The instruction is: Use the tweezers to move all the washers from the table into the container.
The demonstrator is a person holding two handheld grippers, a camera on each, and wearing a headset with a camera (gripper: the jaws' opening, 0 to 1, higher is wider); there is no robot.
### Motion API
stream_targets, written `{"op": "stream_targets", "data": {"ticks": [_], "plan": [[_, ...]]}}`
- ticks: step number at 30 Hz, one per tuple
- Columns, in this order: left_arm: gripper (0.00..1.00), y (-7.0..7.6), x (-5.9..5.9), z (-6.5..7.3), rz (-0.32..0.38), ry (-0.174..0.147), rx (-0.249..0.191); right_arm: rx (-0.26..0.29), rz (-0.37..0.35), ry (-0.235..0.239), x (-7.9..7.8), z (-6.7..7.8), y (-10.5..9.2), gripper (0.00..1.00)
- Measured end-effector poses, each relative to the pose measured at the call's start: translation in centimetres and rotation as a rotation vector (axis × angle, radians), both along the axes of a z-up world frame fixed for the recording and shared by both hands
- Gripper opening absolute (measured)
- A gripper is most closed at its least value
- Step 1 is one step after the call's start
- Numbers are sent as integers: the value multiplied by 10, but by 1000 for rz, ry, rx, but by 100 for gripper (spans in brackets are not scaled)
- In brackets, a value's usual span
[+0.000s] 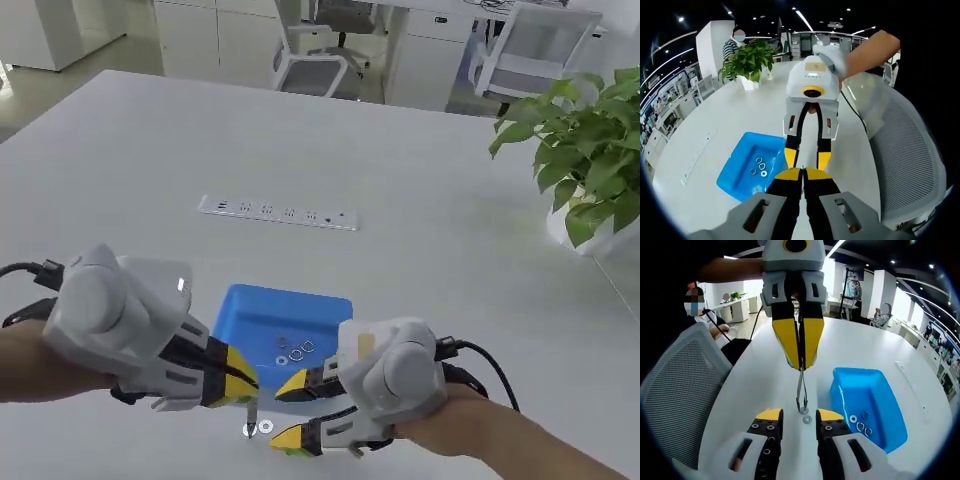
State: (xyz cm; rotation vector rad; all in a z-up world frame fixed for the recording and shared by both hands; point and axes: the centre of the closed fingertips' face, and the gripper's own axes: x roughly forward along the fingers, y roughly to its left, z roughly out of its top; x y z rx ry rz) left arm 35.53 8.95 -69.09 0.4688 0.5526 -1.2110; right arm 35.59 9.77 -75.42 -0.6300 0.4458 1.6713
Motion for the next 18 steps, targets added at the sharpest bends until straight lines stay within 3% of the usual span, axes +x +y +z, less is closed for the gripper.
{"op": "stream_targets", "data": {"ticks": [18], "plan": [[5, -1, 1, 0, -5, 8, -12, -33, 71, -24, -3, -6, 22, 11]]}}
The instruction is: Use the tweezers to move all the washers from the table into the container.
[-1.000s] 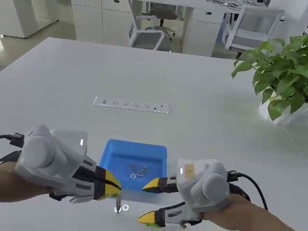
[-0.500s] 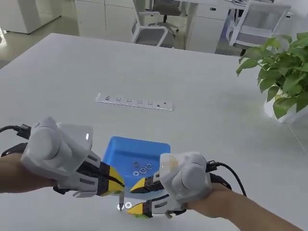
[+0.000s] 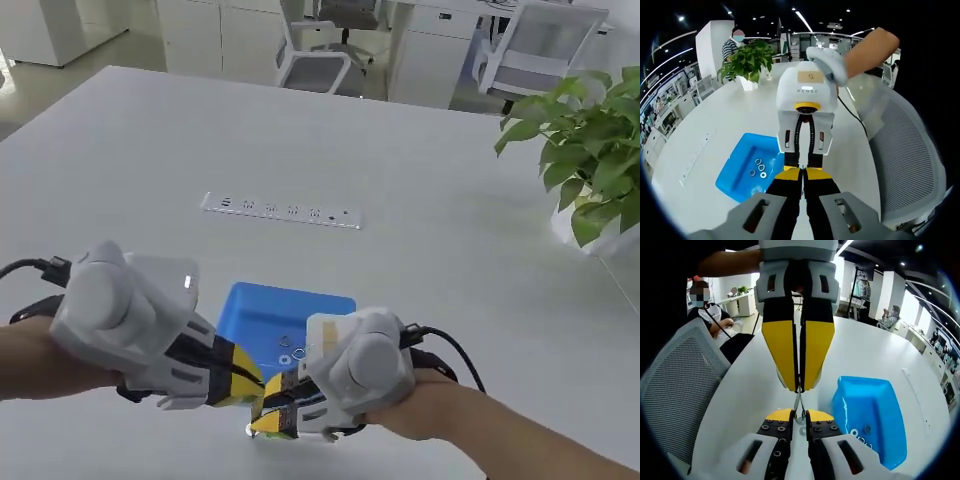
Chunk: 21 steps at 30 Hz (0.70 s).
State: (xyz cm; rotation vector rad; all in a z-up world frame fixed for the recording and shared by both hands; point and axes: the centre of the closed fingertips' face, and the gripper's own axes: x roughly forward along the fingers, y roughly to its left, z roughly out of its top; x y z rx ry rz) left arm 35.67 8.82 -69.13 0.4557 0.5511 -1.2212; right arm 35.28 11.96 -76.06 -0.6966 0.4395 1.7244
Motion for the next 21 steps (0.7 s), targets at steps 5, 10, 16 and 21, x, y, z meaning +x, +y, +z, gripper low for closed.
{"op": "stream_targets", "data": {"ticks": [5, 10, 16, 21], "plan": [[5, 0, 1, 0, 4, 1, -2, -15, 12, -12, -1, -2, -1, 10], [5, -1, 2, 0, 15, 4, -10, -31, 5, -20, 0, -4, -2, 9], [5, -1, 2, 0, 20, 5, -12, -31, 0, -21, 0, -4, -1, 8], [5, 0, 1, 0, 23, 7, -9, -33, 1, -23, 0, -3, 0, 7]]}}
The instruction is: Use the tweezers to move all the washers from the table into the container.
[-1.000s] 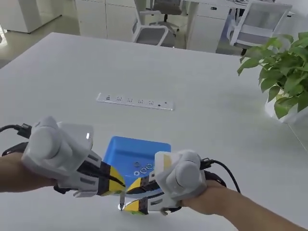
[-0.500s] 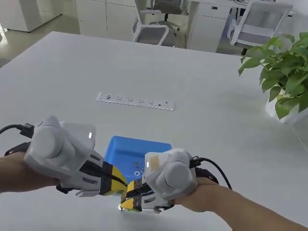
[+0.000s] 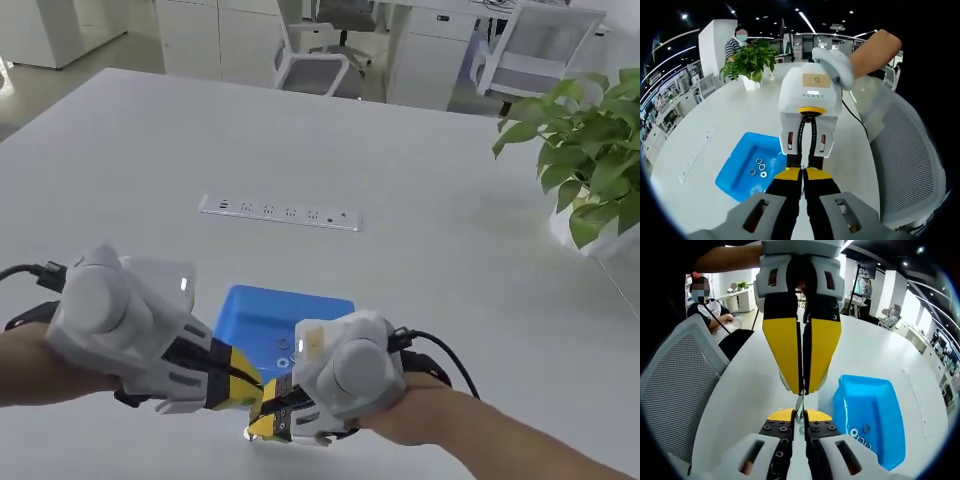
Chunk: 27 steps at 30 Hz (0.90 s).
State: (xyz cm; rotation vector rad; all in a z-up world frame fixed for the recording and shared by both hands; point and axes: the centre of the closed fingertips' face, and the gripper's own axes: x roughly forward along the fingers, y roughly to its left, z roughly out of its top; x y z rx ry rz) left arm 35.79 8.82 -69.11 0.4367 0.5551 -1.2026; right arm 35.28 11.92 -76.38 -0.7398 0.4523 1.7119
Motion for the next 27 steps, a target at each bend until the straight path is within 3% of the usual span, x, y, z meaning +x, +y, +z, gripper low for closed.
{"op": "stream_targets", "data": {"ticks": [8, 15, 27], "plan": [[5, 1, -1, 0, 8, -1, 7, -2, 8, -3, -1, 0, 0, 7], [11, 1, -6, 0, 8, 22, 1, -4, 10, -6, 0, 1, -1, 7], [33, 0, -10, 10, 57, 16, -74, 13, 14, -26, 2, 16, -2, 7]]}}
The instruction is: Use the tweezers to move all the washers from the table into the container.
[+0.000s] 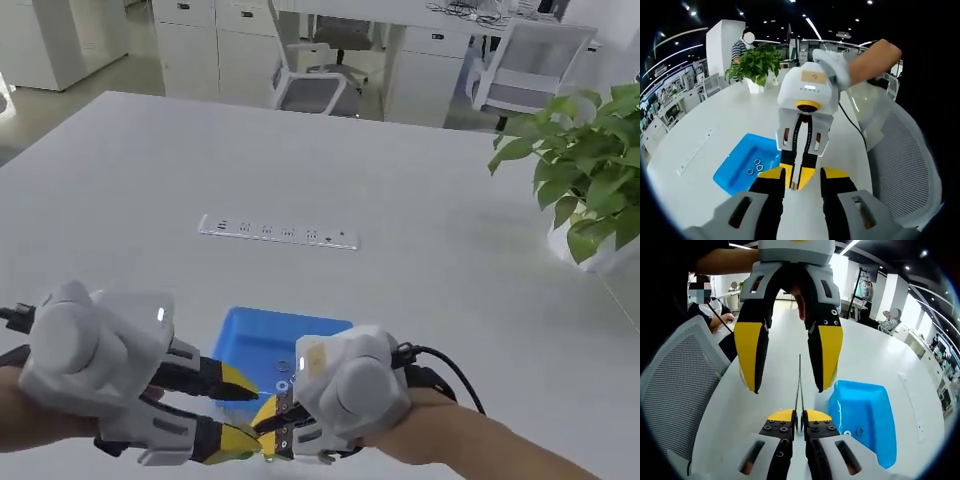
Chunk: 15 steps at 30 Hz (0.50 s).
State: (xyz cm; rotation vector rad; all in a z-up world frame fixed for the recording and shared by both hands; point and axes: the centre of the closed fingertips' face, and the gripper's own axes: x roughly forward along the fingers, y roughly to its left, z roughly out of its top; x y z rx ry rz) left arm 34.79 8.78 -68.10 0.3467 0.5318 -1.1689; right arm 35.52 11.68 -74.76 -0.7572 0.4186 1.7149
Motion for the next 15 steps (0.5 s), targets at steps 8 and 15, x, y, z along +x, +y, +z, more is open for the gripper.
{"op": "stream_targets", "data": {"ticks": [8, 15], "plan": [[59, 9, 0, -3, 91, 21, -25, 6, 11, 4, -4, 13, -6, 7], [77, 18, 0, -7, 152, 11, -48, 3, 29, -13, -3, 25, -12, 7]]}}
